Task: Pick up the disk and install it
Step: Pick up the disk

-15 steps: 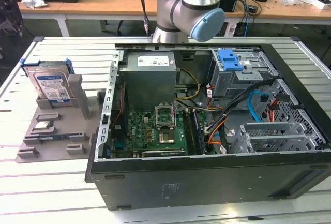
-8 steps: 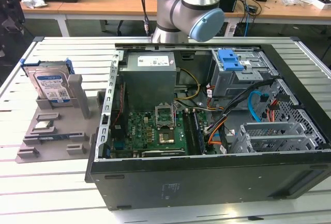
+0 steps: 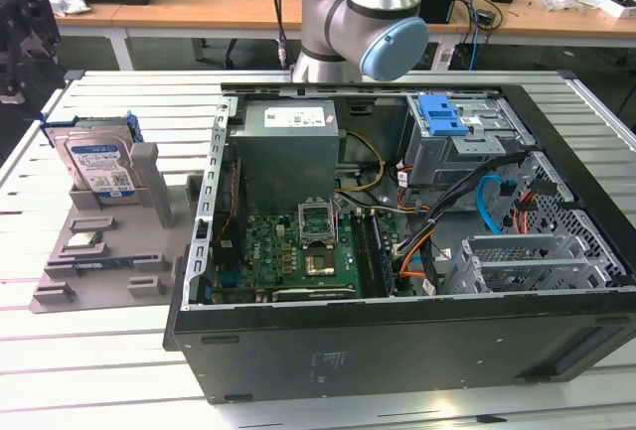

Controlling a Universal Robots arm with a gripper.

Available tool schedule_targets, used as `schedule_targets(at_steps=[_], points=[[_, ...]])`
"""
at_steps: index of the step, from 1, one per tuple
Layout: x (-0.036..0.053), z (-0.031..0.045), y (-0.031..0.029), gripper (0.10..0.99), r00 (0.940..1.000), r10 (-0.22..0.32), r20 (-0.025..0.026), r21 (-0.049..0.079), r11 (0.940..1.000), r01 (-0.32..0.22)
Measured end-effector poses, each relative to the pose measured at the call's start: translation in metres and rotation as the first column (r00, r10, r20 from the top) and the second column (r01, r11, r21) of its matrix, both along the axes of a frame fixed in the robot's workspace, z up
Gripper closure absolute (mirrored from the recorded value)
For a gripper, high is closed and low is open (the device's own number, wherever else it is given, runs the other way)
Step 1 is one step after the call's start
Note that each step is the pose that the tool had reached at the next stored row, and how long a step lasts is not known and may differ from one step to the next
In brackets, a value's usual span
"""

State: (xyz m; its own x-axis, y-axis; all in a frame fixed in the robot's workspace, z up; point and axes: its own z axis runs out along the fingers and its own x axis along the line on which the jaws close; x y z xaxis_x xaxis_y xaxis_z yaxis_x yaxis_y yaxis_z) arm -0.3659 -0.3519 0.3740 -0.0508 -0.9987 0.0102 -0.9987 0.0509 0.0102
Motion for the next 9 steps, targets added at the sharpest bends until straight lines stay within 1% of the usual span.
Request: schedule_targets(at_steps=[3,5,9], points=[[0.0000,-0.0033,0.0048,0.427,1.0000,0.000,0.0001,0.000,1.0000,0.000],[0.0000,-0.0085,0.0085,0.427,1.0000,0.000,0.0001,0.000,1.0000,0.000],[0.0000,-0.0127,0.0112,0.427,1.0000,0.000,0.0001,0.000,1.0000,0.000]])
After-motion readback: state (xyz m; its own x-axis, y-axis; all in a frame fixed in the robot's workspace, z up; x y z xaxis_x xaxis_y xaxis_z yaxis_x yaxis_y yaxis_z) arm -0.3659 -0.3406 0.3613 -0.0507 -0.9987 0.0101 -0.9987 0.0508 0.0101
